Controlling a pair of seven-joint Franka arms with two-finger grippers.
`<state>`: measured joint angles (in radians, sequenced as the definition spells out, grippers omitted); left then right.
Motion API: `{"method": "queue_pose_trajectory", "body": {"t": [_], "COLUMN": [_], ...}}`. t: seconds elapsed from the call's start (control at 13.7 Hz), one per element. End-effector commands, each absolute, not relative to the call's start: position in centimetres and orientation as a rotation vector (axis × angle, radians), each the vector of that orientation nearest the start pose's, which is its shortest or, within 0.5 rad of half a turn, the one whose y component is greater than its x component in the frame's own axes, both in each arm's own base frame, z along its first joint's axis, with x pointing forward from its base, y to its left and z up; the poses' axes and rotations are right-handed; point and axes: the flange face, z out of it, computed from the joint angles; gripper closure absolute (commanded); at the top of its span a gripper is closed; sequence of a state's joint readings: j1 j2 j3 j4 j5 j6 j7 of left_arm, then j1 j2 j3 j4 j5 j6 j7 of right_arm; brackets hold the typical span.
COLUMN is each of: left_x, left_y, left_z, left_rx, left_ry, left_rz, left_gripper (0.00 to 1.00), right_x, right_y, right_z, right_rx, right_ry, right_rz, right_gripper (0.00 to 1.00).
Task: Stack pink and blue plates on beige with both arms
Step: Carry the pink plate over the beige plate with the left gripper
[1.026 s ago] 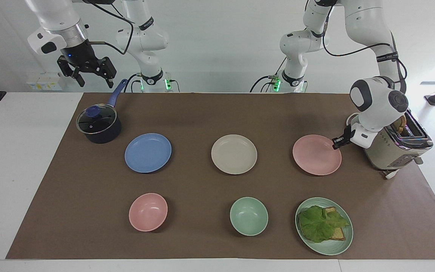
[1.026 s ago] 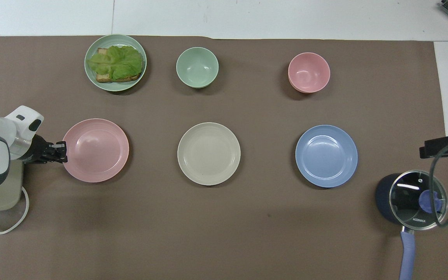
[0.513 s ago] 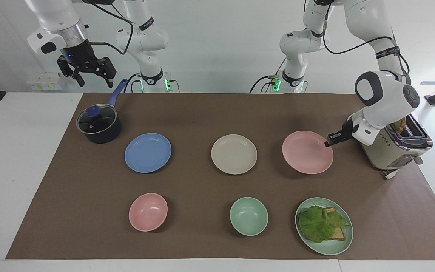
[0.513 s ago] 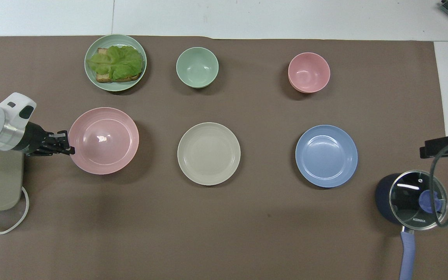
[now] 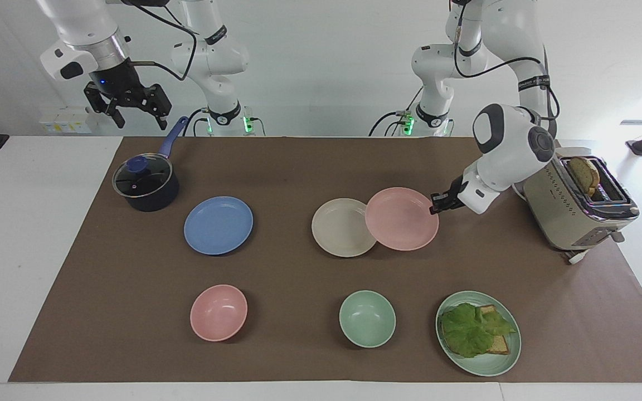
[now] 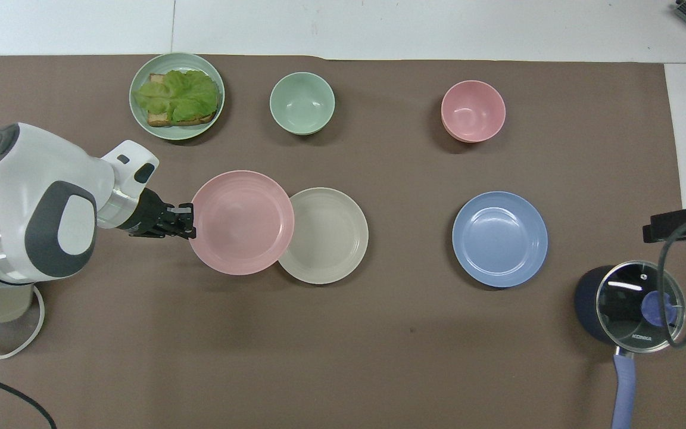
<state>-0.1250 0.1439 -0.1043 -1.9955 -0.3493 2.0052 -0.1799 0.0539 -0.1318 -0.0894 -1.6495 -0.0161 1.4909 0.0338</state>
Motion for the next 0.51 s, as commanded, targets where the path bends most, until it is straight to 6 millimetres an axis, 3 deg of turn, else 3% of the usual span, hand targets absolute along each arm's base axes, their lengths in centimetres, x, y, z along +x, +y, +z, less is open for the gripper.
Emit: {"method": "queue_pose_trajectory", "body": {"t": [0.0,0.15,0.44], "left_x": [53.8,52.8,50.8], "left_y": [-18.9,-22.0,-25.4], "left_z": [39.0,39.1,38.5], "left_rx": [-3.411,-3.410,-3.433], "left_ry": [-0.245,-0.243,-0.192], "left_rz": [0.306,0.280,0.282], "left_gripper": [1.00,1.00,1.00], "right_x": [50.3,50.3,50.3], "right_y": [-2.8,-2.8,-2.9], "right_z": [64.9,64.8,64.8], "right_rx": [-3.149,-3.149,-3.149], "right_ry": [0.085,0.085,0.088], "right_rz": [0.057,0.061,0.059], "right_gripper": [0.00,0.00,0.00]}}
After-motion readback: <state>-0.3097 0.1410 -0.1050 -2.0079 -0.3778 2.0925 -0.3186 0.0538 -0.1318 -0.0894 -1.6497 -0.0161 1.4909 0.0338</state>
